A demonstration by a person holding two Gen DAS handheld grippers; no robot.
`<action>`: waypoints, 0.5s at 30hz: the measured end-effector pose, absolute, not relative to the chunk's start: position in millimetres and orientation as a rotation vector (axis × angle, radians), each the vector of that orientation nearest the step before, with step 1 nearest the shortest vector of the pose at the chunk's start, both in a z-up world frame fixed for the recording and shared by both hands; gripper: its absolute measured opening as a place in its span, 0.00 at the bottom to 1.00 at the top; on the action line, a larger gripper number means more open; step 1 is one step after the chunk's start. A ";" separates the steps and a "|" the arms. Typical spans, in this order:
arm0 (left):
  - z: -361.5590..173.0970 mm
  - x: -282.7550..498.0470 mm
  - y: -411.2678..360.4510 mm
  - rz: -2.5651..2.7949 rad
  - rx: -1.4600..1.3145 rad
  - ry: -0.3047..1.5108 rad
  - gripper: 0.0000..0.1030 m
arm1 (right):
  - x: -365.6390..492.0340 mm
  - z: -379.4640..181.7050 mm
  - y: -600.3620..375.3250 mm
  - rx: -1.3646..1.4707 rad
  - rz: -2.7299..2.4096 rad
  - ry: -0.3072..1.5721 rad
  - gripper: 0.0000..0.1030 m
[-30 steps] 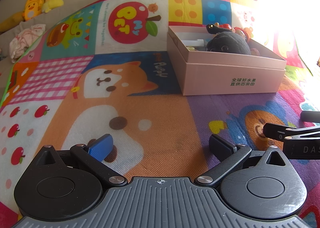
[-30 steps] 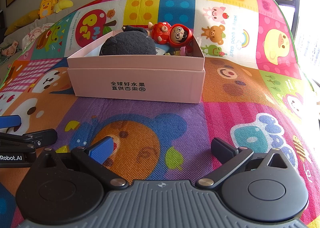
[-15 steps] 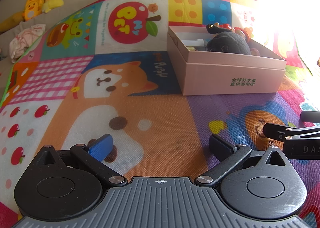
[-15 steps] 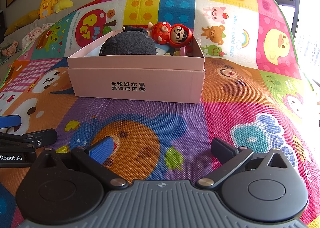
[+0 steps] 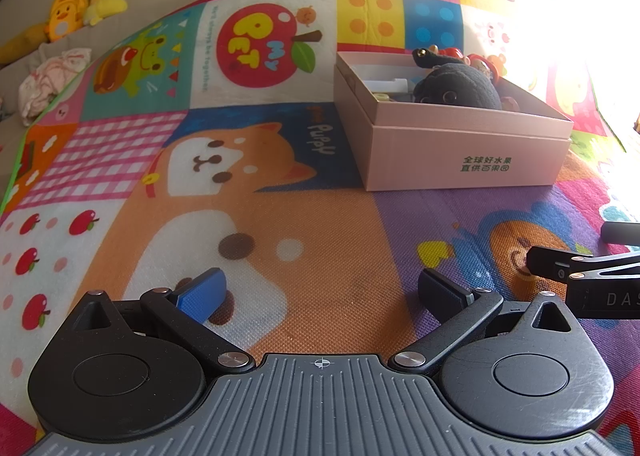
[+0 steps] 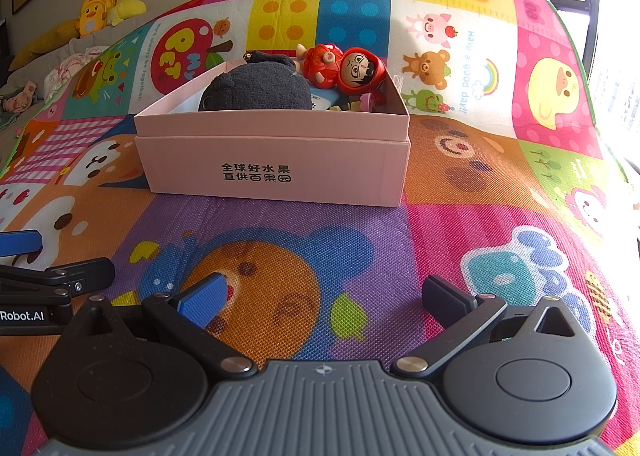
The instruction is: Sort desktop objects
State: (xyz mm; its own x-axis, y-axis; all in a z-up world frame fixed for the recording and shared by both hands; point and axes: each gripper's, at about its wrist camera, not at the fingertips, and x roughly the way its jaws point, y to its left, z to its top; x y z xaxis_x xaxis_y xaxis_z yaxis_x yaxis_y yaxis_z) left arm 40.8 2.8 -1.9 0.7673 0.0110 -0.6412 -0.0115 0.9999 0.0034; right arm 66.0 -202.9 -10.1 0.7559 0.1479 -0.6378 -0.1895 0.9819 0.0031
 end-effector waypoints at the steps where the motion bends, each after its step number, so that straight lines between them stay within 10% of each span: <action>1: -1.9 40.9 3.0 0.012 -0.001 0.696 1.00 | 66.1 -10.1 -203.0 -0.063 0.184 0.690 1.00; 15: -1.9 40.9 3.1 0.012 0.000 0.696 1.00 | 66.4 -10.0 -202.8 -0.063 0.184 0.690 1.00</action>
State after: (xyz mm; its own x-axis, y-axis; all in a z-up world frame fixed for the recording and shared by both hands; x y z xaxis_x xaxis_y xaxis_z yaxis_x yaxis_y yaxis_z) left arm 40.9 3.1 -1.9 0.7673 0.0110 -0.6413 -0.0112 0.9999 0.0037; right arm 66.4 -202.8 -10.0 0.7557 0.1478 -0.6380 -0.1894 0.9819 0.0031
